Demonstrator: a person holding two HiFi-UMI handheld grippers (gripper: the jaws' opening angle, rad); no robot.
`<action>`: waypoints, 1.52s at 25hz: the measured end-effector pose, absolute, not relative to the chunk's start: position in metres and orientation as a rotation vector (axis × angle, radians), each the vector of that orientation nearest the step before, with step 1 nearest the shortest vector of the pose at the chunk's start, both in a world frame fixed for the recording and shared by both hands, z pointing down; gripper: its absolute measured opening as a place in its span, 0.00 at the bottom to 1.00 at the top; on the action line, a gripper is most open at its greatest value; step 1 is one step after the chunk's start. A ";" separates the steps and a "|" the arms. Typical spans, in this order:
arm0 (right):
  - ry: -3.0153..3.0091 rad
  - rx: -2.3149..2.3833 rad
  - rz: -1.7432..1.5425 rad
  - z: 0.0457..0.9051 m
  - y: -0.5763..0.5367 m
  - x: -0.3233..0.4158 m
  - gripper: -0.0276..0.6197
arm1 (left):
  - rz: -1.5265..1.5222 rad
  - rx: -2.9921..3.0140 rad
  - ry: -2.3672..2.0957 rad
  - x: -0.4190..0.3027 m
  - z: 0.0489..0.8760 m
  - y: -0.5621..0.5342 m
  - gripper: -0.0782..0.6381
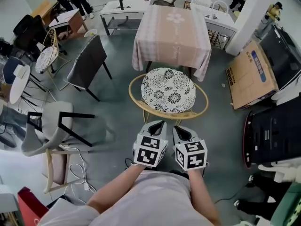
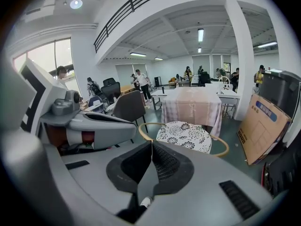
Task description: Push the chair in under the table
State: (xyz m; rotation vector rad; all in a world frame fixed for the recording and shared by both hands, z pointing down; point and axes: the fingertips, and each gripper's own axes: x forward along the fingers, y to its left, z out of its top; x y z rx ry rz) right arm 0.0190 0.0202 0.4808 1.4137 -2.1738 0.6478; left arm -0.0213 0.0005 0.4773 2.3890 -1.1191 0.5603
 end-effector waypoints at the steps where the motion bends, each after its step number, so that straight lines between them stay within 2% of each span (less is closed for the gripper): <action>1: -2.169 1.417 0.643 0.481 0.019 0.017 0.05 | 0.556 2.391 -1.114 -0.024 0.477 -0.002 0.12; 13: -2.132 1.462 0.643 0.491 0.003 0.013 0.05 | 0.628 2.433 -1.034 -0.036 0.493 -0.016 0.12; 32: -2.013 1.162 0.354 0.535 -0.028 0.033 0.05 | 1.130 2.685 -0.777 -0.035 0.542 -0.036 0.12; 38: -1.993 1.041 0.274 0.544 -0.029 0.030 0.05 | 1.217 2.757 -0.696 -0.033 0.552 -0.041 0.21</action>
